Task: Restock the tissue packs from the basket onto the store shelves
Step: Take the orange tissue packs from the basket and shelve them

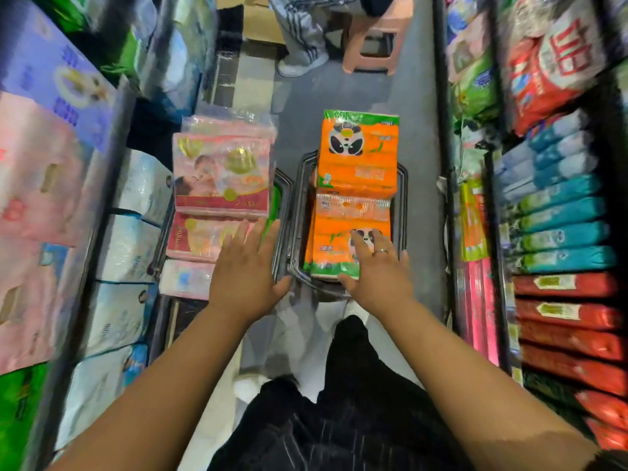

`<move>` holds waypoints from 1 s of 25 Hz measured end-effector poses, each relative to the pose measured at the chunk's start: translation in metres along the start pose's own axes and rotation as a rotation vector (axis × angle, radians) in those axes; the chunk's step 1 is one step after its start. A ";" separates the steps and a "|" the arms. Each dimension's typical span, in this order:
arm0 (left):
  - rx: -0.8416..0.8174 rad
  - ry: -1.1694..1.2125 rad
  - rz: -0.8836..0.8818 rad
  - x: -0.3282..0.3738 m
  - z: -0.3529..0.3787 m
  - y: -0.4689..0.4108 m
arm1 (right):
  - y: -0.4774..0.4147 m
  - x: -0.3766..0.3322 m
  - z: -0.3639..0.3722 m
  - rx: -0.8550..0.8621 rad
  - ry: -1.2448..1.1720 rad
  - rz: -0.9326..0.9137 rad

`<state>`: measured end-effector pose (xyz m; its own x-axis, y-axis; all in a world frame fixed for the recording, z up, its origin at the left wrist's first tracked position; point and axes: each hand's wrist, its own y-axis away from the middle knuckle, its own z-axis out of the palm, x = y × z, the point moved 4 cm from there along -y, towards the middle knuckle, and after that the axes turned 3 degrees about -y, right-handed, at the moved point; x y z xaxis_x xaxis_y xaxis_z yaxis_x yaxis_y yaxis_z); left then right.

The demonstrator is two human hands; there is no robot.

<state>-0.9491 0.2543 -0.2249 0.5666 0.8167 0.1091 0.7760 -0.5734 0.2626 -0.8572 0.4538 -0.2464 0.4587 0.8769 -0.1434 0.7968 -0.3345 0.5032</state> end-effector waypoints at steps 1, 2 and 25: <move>-0.014 0.007 -0.004 0.016 0.004 -0.017 | -0.012 0.019 -0.005 -0.025 -0.001 -0.002; -0.029 0.014 -0.007 0.032 0.009 -0.033 | -0.024 0.036 -0.009 -0.049 0.000 -0.008; -0.053 0.073 0.015 0.050 0.183 -0.406 | -0.372 0.162 0.058 0.093 -0.102 0.198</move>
<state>-1.1848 0.5164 -0.5020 0.5547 0.8119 0.1821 0.7510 -0.5827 0.3106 -1.0568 0.7002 -0.5063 0.6429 0.7535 -0.1375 0.7183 -0.5307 0.4499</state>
